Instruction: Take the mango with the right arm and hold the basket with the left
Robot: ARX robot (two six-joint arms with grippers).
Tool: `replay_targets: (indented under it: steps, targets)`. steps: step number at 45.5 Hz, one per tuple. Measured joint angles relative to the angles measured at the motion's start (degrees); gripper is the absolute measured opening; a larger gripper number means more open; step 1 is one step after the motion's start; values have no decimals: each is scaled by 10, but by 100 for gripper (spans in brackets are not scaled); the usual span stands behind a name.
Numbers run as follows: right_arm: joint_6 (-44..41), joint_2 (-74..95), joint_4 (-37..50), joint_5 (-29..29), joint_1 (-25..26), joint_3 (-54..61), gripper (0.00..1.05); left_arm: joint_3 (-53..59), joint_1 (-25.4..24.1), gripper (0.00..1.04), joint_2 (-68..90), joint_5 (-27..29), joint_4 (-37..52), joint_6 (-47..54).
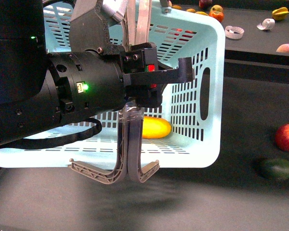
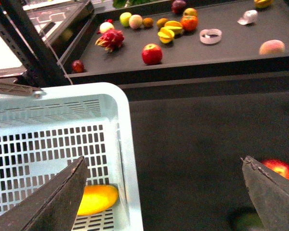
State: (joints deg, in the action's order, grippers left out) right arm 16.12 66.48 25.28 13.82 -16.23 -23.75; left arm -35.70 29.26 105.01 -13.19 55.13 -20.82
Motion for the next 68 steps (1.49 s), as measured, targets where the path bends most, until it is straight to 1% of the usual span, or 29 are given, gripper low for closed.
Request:
replay_targets:
  steps: [4,7,10,21,22,23,24,25,27,28,30,34,37,48,50,52,54,59,68]
  targets:
    - [20,-81,-47,38,-4,34,96,0,0,18,0,-1,0,0]
    - [38,-135,-71,76,-10,57,96,0,0,18,0,-3,0,0]
    - [50,-173,-81,96,-15,75,96,0,0,18,0,-4,0,0]
    - [67,-191,-82,99,-18,79,96,0,0,18,0,-3,0,1]
    - [57,-190,-68,90,-16,83,95,0,0,18,0,-3,0,1]
    - [44,-188,-45,77,-11,91,92,0,0,18,0,-3,0,0]
    - [24,-189,1,51,-7,106,88,0,0,18,0,-3,0,0]
    - [9,-189,17,42,-4,113,87,0,0,18,0,-3,0,0]
    - [-32,-194,72,16,6,137,80,0,0,18,0,-3,0,1]
    - [-43,-197,82,14,8,142,78,0,0,18,0,-3,0,1]
    - [-82,-210,101,-3,18,154,71,0,0,18,0,-3,0,2]
    - [-116,-232,102,-16,33,165,60,0,0,18,0,-2,0,1]
    - [-135,-255,92,-27,47,176,49,0,0,18,0,-2,0,0]
    - [-159,-344,33,-72,94,206,1,0,0,18,0,-4,0,1]
    - [-159,-358,22,-82,102,210,2,0,0,18,0,-4,0,1]
    - [-159,-371,11,-117,123,212,2,0,0,18,0,-3,0,1]
    - [-160,-380,4,-131,138,215,2,0,0,18,0,-3,0,1]
    - [-159,-391,18,-133,158,233,2,0,0,18,0,-3,0,1]
    - [-159,-439,-27,-137,161,235,2,0,0,18,0,-2,0,2]
